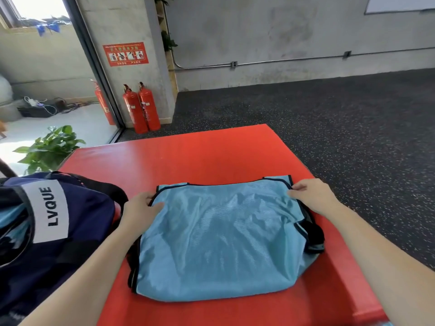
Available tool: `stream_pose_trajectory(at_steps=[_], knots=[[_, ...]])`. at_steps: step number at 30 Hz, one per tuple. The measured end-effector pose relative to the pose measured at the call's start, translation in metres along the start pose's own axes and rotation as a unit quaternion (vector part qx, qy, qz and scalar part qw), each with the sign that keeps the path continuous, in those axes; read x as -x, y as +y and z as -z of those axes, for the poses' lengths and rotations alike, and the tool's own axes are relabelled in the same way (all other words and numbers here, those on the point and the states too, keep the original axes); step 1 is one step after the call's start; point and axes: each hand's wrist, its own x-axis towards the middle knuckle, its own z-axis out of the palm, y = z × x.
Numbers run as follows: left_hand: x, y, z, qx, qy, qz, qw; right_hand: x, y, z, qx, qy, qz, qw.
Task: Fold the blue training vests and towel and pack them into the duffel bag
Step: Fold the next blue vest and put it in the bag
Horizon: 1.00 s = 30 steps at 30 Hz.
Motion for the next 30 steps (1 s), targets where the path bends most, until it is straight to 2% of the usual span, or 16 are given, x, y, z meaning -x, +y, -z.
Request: stream_pose_trajectory(at_steps=[7, 12, 15, 18, 21, 23, 26, 28, 30], knots=[[0.0, 0.001, -0.001, -0.008, 0.031, 0.019, 0.999, 0.006, 0.001, -0.001, -0.013, 0.029, 0.017, 0.999], [-0.005, 0.012, 0.001, 0.025, 0.102, 0.005, 0.994, -0.002, 0.005, 0.004, -0.073, 0.071, 0.003, 0.995], [-0.009, 0.007, -0.009, 0.022, 0.066, 0.006, 0.998, -0.006, 0.009, 0.002, -0.049, 0.038, -0.006, 0.998], [-0.005, 0.002, -0.017, -0.039, 0.012, -0.016, 0.999, 0.0, 0.006, 0.002, -0.038, 0.011, -0.014, 0.999], [0.009, 0.015, -0.019, -0.172, 0.041, -0.066, 0.982, 0.01, 0.003, 0.01, -0.077, 0.002, -0.021, 0.997], [0.026, 0.034, -0.027, -0.155, 0.043, -0.125, 0.979, 0.019, 0.003, 0.015, -0.086, -0.004, -0.03, 0.996], [0.068, 0.069, -0.052, -0.046, -0.057, -0.221, 0.973, 0.037, 0.01, 0.021, -0.097, -0.023, -0.028, 0.995], [0.097, 0.095, -0.076, -0.016, -0.128, -0.281, 0.951, 0.054, 0.011, 0.027, -0.094, -0.038, -0.018, 0.995], [0.116, 0.118, -0.099, 0.007, -0.175, -0.302, 0.937, 0.067, 0.012, 0.031, -0.09, -0.058, -0.003, 0.994]])
